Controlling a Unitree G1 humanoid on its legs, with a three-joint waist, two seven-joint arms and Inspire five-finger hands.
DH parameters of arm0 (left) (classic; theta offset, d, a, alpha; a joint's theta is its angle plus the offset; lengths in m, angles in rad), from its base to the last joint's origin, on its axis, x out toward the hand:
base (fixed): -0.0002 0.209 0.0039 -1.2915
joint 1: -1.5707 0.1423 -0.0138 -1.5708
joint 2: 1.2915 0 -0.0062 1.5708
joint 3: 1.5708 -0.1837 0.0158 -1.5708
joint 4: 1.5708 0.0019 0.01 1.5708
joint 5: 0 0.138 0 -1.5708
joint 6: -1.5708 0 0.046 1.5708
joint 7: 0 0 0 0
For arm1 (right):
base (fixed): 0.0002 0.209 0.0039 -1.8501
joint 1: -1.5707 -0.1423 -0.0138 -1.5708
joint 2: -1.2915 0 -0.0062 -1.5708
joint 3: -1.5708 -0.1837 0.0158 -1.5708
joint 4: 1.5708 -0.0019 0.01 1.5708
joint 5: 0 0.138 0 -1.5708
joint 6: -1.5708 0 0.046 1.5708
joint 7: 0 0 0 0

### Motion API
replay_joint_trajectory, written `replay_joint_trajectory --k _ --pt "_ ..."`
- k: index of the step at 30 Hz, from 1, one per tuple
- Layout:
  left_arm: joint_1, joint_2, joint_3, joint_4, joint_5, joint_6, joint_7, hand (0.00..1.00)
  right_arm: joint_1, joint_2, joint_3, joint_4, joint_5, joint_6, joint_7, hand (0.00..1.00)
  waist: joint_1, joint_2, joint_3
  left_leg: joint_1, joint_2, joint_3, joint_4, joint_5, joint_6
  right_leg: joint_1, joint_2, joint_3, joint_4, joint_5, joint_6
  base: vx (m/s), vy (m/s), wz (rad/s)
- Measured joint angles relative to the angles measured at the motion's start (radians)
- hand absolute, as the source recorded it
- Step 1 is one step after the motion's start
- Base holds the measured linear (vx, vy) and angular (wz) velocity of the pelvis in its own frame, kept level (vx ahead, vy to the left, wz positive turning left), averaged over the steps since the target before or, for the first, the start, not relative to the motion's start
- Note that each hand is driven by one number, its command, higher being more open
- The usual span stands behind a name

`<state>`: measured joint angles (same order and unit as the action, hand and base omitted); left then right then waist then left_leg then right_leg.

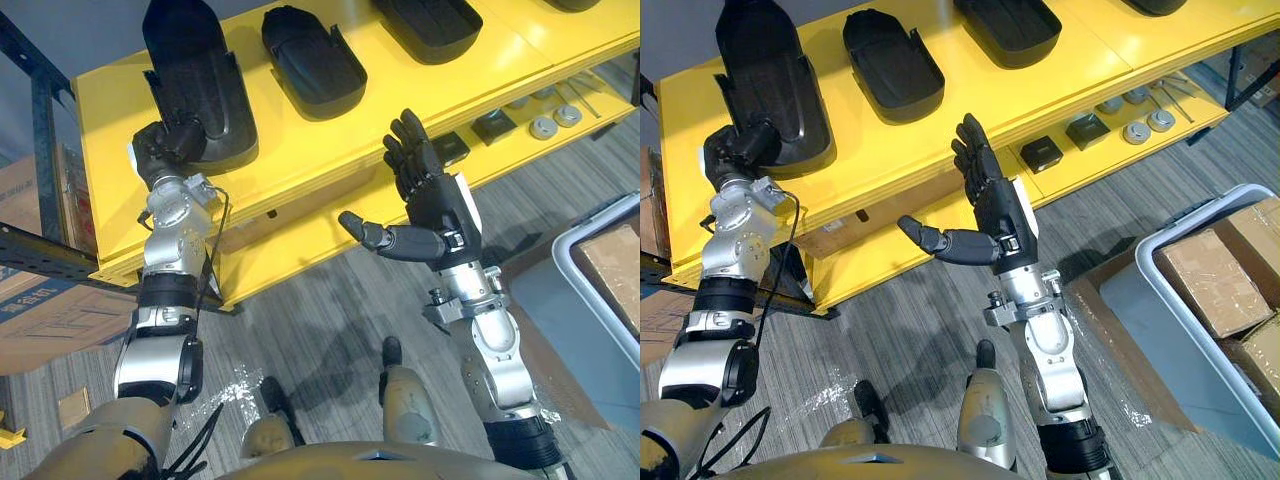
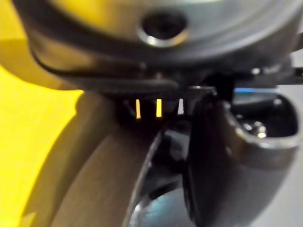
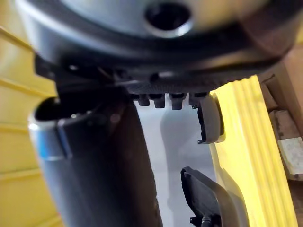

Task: Walk over and take three plastic housings, then place them on the shelf

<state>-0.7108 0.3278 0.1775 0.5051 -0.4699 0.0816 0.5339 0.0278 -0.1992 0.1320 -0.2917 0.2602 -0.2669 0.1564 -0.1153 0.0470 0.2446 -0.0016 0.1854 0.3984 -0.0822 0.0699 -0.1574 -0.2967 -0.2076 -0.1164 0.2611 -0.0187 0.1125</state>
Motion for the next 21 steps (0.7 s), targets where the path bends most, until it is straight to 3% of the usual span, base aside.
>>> replay_joint_trajectory --k 2,3,13,16,21 --pt "-0.012 0.0 0.004 0.006 0.0 0.018 0.014 0.0 0.0 0.0 0.008 -0.001 0.0 0.0 -0.013 1.0 -0.001 0.0 0.0 0.001 0.0 0.001 0.0 0.001 0.001 0.0 0.0 0.001 0.001 0.0 0.0 0.0 0.0 0.0" --pt "-0.017 0.0 0.006 0.006 0.0 0.027 0.017 1.0 0.0 0.0 0.014 -0.001 0.0 0.001 -0.015 1.0 -0.001 0.0 0.0 0.001 0.0 0.001 0.0 0.002 0.001 0.0 0.0 0.001 0.001 0.0 0.0 0.0 0.0 0.0" --pt "-0.05 0.0 0.058 0.033 0.005 0.078 0.036 1.0 0.0 0.01 0.046 -0.001 0.0 0.017 -0.028 1.0 -0.001 0.002 0.001 0.01 -0.001 0.001 0.0 0.004 0.002 0.008 0.001 0.001 0.0 0.0 0.0 0.01 -0.001 0.0" --pt "-0.069 0.001 0.077 0.05 0.006 0.12 0.033 1.0 0.0 0.015 0.065 -0.001 0.001 0.02 -0.039 1.0 -0.001 0.004 0.002 0.02 -0.001 -0.002 0.0 0.004 0.003 0.022 0.0 -0.001 -0.002 0.0 0.0 0.0 0.0 0.0" --pt "-0.068 0.002 0.104 0.064 0.01 0.162 0.026 1.0 0.001 0.028 0.106 -0.001 0.003 0.036 -0.055 1.0 -0.001 0.021 0.003 0.03 0.001 -0.012 0.0 0.004 0.003 0.041 -0.001 -0.01 -0.007 0.0 0.0 0.0 -0.008 0.05"
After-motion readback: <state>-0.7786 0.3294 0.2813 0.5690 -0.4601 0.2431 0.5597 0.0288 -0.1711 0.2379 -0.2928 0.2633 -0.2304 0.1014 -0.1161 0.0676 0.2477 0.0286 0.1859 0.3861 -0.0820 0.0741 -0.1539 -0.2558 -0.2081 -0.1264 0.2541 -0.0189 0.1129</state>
